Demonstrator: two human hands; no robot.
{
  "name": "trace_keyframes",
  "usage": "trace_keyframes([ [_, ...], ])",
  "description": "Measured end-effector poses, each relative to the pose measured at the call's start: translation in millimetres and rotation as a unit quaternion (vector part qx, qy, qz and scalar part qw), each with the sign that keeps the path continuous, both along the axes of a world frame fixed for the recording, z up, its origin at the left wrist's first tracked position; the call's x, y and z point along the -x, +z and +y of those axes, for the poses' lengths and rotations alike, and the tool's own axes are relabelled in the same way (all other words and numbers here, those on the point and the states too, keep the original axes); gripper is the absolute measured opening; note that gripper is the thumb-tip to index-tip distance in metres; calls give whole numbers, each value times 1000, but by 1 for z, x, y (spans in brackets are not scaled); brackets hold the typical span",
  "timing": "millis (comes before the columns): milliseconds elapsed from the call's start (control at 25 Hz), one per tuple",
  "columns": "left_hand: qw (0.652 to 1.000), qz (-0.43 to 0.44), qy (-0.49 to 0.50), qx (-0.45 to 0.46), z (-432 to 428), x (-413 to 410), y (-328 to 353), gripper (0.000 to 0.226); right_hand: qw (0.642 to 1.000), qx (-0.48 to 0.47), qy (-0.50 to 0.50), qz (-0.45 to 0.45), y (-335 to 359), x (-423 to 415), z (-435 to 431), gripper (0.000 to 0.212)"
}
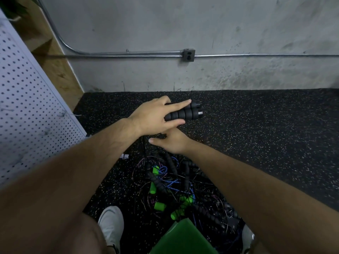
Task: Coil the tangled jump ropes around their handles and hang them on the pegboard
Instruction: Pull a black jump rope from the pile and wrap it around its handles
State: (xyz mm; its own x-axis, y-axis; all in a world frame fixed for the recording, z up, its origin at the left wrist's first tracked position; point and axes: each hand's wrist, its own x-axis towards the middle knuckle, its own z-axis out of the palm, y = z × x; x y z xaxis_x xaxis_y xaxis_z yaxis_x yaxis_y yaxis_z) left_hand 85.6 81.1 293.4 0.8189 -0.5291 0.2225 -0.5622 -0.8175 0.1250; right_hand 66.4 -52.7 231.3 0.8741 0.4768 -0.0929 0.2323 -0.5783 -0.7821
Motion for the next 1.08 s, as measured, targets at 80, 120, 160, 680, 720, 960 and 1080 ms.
trace_keyframes([
  [80, 999, 22, 6, 22, 3, 0, 1, 63, 995, -95, 1, 6, -4, -3, 26, 65],
  [120, 999, 28, 11, 32, 7, -1, 1, 63, 991, -130, 0, 13, -6, -5, 35, 57],
  [160, 999, 30, 14, 41, 10, -2, 2, 64, 989, -146, 2, 27, -7, -7, 41, 43],
  [680, 996, 42, -47, 55, 35, 13, 3, 60, 996, 73, 39, 41, 43, 2, -82, 30],
  [720, 998, 22, -63, 17, 33, 16, 4, 60, 995, 96, 31, 27, 50, 3, -95, 29],
  [960, 971, -139, -140, -137, 22, 19, 1, 60, 995, 94, -39, -2, 82, 17, -127, 30],
  [1080, 964, -167, -137, -152, 13, 19, -1, 62, 990, 105, -89, -19, 87, 25, -124, 37],
])
